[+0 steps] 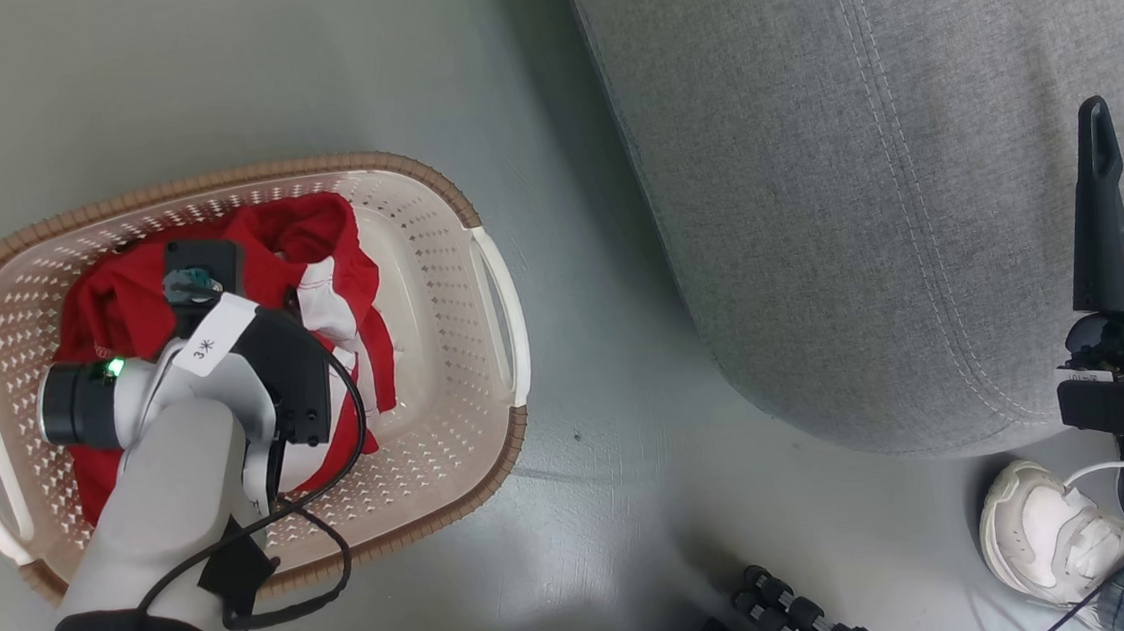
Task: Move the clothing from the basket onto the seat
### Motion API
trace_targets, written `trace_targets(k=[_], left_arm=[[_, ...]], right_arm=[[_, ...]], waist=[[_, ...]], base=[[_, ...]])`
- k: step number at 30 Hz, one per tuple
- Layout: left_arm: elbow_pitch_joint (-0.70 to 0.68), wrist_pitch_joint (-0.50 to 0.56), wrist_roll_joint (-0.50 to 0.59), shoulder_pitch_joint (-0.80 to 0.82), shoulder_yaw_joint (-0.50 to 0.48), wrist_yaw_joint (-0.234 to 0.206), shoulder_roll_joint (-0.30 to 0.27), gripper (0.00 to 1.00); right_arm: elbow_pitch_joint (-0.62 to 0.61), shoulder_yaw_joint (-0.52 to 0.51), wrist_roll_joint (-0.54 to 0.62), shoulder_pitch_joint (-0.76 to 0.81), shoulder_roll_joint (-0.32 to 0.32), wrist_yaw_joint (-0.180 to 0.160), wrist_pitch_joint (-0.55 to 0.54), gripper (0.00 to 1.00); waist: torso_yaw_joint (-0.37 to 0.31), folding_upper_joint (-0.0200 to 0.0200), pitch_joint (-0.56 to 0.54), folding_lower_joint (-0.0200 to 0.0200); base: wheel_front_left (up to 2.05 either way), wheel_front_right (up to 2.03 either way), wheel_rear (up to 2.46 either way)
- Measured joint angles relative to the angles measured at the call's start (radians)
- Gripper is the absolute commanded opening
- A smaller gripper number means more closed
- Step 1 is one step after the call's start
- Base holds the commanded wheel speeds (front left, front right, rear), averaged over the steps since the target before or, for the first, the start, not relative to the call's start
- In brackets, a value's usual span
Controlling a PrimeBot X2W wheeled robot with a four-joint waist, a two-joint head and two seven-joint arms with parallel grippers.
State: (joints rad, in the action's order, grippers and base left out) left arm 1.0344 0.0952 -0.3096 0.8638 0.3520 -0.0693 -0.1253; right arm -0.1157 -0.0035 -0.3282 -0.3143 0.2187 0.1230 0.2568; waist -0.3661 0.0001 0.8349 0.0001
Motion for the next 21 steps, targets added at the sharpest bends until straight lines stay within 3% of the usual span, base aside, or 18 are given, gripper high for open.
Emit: trace_targets(k=[6,7,8,9,10,16,17,21], left_arm=[[0.026,0.001,-0.003,0.005,0.006,0.018,0.006,1.00],[0.029,0.001,-0.003,0.010,0.007,0.021,0.008,0.58],[0.030,0.001,-0.005,0.013,0.007,0.026,0.010,0.48],[0.033,0.001,-0.006,0.015,0.005,0.026,0.013,0.11],[0.035,0.001,-0.006,0.016,0.005,0.026,0.016,0.00],[0.063,-0.002,-0.009,0.034,0.010,0.052,0.030,0.00],[0.069,-0.016,-0.014,0.035,0.014,0.071,0.044,0.00],[0.054,-0.078,-0.067,0.037,-0.022,0.079,0.056,0.00]], right_arm=[[0.000,-0.010,0.000,0.001,-0.001,0.000,0.000,1.00],[0.000,-0.010,0.001,0.001,-0.001,0.000,0.000,1.00],[-0.001,-0.010,0.002,0.001,-0.001,0.000,0.000,1.00],[-0.002,-0.011,0.003,0.001,-0.001,0.000,0.000,1.00],[-0.005,-0.013,0.003,0.002,-0.001,0.000,0.000,1.00],[-0.011,-0.024,0.010,0.002,0.002,0.001,0.000,1.00],[-0.010,-0.023,0.014,0.003,0.006,0.001,0.000,1.00],[-0.007,-0.015,0.014,0.000,0.007,0.001,0.000,1.00]], waist=[[-0.003,-0.0001,0.006,-0.0001],[-0.003,0.0000,0.007,0.0000],[-0.003,0.0000,0.008,0.0000],[-0.003,0.0000,0.009,-0.0001],[-0.003,0.0000,0.010,-0.0001],[0.001,0.0000,0.022,-0.0001],[0.009,-0.0001,0.016,0.0000],[0.022,0.0000,-0.003,0.0000]], base=[[0.00,0.00,0.00],[0.00,0.00,0.00],[0.00,0.00,0.00],[0.00,0.00,0.00],[0.00,0.00,0.00],[0.00,0.00,0.00],[0.00,0.00,0.00],[0.00,0.00,0.00]])
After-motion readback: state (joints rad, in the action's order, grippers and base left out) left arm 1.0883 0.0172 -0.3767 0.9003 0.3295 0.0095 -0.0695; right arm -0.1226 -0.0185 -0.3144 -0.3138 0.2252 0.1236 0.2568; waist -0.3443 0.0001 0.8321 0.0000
